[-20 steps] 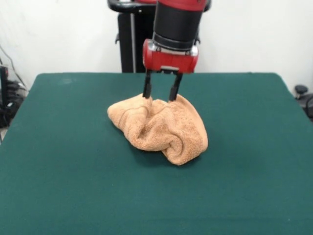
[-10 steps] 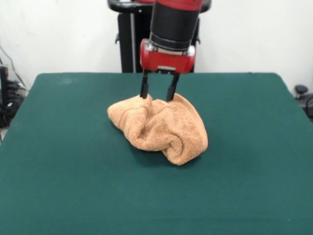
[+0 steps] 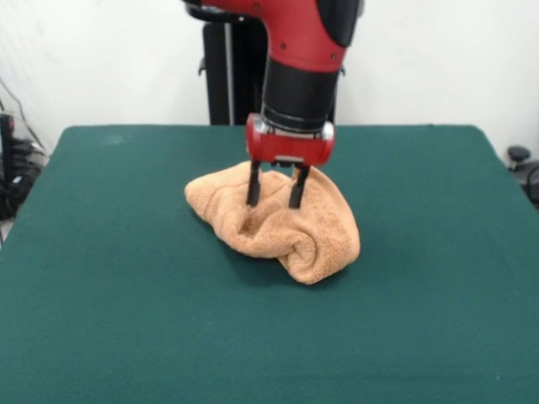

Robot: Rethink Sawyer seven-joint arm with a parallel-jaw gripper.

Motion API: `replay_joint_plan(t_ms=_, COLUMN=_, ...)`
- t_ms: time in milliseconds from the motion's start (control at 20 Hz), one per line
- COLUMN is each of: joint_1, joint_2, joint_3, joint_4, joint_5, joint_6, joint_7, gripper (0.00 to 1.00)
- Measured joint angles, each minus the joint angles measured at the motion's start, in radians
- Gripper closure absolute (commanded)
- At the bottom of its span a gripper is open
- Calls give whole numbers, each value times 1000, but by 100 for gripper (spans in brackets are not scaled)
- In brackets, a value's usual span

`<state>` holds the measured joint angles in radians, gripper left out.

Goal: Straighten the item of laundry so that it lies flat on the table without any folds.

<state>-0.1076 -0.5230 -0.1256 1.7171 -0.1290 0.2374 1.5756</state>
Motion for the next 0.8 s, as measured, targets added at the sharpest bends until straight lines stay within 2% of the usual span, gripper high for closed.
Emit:
replay_joint_plan(t_ms=200, joint_1=6, joint_2=39, joint_3=0, joint_4=0, joint_5=0, joint_6=-33, joint_7=0, gripper=0)
replay_joint_plan(t_ms=550, joint_1=8, joint_2=46, joint_3=-1, joint_4=0, joint_5=0, joint_6=-36, joint_7=0, gripper=0)
replay_joint_plan(t_ms=600, joint_1=8, joint_2=46, joint_3=-1, joint_4=0, joint_5=-9, joint_6=-43, joint_7=0, gripper=100)
replay_joint_plan(t_ms=800, joint_1=8, joint_2=46, joint_3=0, joint_4=0, joint_5=-25, joint_6=-51, joint_7=0, gripper=100)
